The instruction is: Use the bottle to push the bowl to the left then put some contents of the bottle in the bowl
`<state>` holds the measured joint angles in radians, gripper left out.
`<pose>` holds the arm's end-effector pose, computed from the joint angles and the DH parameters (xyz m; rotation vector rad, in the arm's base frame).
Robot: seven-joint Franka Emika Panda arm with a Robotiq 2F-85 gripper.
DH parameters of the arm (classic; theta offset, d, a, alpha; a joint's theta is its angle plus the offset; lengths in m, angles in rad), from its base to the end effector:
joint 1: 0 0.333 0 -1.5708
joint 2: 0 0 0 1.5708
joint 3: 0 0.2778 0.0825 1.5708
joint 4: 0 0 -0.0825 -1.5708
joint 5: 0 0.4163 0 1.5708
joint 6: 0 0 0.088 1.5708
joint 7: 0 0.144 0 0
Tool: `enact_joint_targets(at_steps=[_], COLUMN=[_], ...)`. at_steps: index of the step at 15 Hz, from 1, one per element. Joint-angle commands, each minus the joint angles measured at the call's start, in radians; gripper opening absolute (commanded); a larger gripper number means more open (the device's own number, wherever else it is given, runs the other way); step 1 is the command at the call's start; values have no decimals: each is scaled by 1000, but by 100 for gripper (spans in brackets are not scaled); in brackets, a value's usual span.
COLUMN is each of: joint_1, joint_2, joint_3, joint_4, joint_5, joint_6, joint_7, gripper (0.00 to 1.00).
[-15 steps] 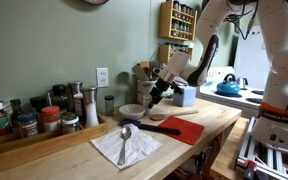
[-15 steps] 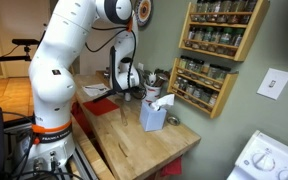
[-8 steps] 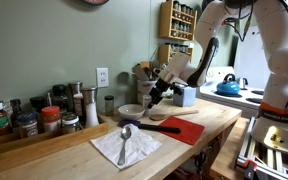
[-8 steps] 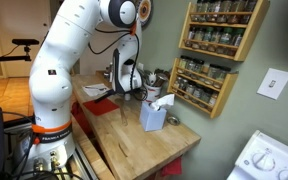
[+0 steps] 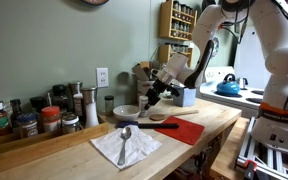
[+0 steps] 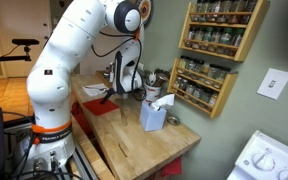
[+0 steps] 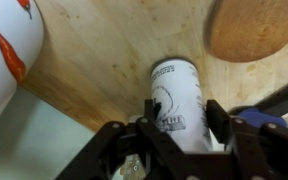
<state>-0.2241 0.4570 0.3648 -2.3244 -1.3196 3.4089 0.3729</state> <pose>0.4771 0.2058 0.1226 -2.4351 -1.4394 -0.8525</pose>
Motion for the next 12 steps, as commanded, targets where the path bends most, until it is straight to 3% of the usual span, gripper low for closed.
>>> enact_joint_targets(at_steps=[1, 7, 8, 9, 12], joint_1=[-51, -114, -121, -129, -154], joint_2=[47, 71, 75, 80, 81], joint_3=[62, 120, 127, 136, 161], joint_4=[28, 38, 40, 42, 40], joint_5=[-46, -60, -62, -64, -66], joint_6=[-20, -16, -22, -27, -41], joint_7=[26, 23, 21, 21, 20], gripper=[30, 30, 64, 80, 100])
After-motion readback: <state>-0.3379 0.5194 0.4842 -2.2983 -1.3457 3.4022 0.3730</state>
